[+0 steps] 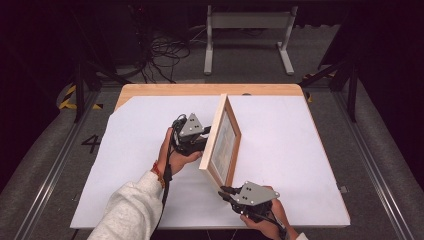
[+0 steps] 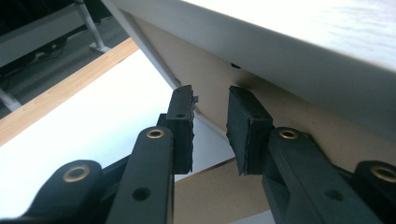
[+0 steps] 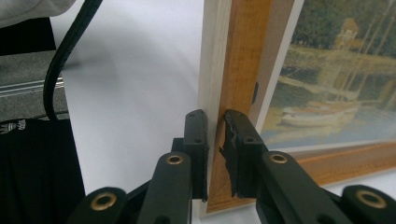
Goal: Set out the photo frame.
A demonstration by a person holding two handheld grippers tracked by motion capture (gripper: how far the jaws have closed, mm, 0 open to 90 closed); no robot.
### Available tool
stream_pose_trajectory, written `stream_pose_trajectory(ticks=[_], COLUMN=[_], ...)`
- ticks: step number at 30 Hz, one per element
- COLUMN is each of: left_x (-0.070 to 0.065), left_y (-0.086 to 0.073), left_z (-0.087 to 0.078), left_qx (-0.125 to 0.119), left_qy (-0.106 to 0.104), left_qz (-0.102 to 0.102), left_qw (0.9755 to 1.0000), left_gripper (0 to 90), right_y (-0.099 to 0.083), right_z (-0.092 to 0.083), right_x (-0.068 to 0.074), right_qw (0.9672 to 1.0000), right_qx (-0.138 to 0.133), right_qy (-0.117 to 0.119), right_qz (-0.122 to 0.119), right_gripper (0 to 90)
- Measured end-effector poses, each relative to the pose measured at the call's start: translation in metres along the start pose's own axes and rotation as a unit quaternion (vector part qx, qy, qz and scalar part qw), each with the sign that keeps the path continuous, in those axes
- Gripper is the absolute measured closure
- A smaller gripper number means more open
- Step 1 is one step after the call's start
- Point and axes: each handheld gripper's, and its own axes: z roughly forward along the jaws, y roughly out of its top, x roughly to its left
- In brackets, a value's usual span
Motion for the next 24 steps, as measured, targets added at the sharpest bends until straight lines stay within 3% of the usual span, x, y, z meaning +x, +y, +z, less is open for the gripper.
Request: stream_pose_trajectory(ticks=[11, 16, 24], left_x=[0.0, 0.001, 0.006], left_y=[0.003, 0.003, -0.001], left_z=[0.006, 0.008, -0.011], left_qx=[0.003, 0.002, -0.012], left_qy=[-0.014, -0.013, -0.009], left_qz=[0.005, 0.004, 0.0], left_qw=[0.9999, 0.9999, 0.9999], left_gripper=[73.2, 70.9, 69.0], right_y=[0.004, 0.006, 0.002], right_z=[0.008, 0.011, 0.008], right_x=[0.003, 0.006, 0.006], right_qw=[0.9999, 1.0, 0.9999], right_qx=[-0.005, -0.003, 0.006], right_qy=[0.006, 0.002, 0.014], right_qz=[0.011, 0.004, -0.006], right_gripper=[78.8, 78.1, 81.2])
